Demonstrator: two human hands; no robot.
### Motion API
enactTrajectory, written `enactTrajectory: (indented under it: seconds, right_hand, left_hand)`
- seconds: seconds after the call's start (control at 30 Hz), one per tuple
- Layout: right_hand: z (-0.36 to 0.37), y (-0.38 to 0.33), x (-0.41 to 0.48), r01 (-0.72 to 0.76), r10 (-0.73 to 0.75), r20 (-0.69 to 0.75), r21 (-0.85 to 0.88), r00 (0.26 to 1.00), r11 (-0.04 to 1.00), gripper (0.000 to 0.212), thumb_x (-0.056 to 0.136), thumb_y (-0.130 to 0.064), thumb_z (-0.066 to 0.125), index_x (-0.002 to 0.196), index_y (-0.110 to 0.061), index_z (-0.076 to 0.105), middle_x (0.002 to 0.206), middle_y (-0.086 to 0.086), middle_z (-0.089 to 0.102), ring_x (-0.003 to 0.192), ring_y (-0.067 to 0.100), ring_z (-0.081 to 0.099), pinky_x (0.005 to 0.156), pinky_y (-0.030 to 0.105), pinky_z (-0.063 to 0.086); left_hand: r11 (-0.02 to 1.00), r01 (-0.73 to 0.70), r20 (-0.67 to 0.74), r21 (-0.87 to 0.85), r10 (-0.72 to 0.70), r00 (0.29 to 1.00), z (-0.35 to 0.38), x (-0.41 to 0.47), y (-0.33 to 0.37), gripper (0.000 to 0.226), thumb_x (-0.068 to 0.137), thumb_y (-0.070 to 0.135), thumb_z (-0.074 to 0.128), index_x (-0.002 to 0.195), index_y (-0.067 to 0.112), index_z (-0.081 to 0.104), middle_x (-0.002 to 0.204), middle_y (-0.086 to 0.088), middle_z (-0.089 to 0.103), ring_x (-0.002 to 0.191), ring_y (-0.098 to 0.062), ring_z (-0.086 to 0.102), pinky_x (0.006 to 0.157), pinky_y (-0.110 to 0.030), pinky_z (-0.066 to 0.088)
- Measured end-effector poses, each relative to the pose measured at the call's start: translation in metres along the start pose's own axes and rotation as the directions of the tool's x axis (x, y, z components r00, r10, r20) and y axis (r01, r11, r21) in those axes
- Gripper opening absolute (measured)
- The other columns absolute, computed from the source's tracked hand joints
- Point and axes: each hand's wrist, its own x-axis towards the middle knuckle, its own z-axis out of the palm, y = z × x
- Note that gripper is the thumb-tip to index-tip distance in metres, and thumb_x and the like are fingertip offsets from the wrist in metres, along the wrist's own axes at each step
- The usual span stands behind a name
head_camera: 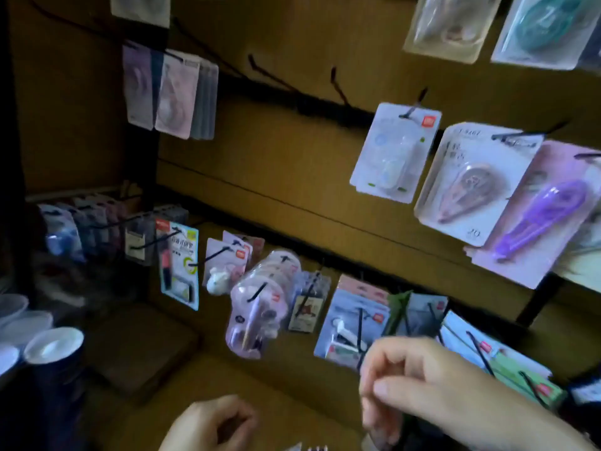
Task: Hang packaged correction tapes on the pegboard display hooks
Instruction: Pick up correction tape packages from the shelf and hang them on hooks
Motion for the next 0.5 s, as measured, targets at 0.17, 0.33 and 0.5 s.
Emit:
enactTrajectory:
  seconds: [0.17, 0.33, 0.5]
  right_hand:
    - [0.043, 0.122, 0.055, -0.327, 0.317, 0.113, 0.084, 0.942, 0.941, 0.021, 0.089, -0.006, 0.05, 0.072, -0.016, 0.055, 0.062, -0.008, 0.065, 0.051, -0.005, 0.058, 0.055, 0.008, 0.042]
    - [0.072, 0.233, 0.102, -0.506, 0.577, -0.15, 0.341, 0.803, 0.792, 0.028, 0.093, 0.004, 0.037, 0.069, -0.008, 0.047, 0.046, 0.001, 0.056, 0.03, 0.004, 0.051, 0.034, 0.015, 0.041]
    - [0.076, 0.318, 0.123, -0.604, 0.652, -0.384, 0.254, 0.654, 0.756, 0.028, 0.089, 0.002, 0.041, 0.069, -0.017, 0.049, 0.072, 0.006, 0.057, 0.059, 0.014, 0.052, 0.059, 0.024, 0.045]
  left_hand:
    - [0.964, 0.258, 0.089, 0.06, -0.263, 0.961, 0.039, -0.002, -0.061, 0.025, 0.08, 0.03, 0.062, 0.056, 0.04, 0.06, 0.054, 0.039, 0.057, 0.063, 0.011, 0.059, 0.066, -0.012, 0.05]
    - [0.877, 0.481, 0.055, 0.008, -0.481, 0.875, 0.089, -0.005, -0.124, 0.032, 0.083, 0.015, 0.057, 0.06, 0.036, 0.054, 0.045, 0.036, 0.056, 0.046, 0.011, 0.055, 0.057, -0.018, 0.047]
    - [0.758, 0.648, 0.079, -0.078, -0.643, 0.762, 0.151, -0.01, -0.167, 0.042, 0.08, 0.001, 0.057, 0.054, 0.034, 0.052, 0.04, 0.015, 0.055, 0.062, -0.013, 0.06, 0.056, -0.021, 0.043]
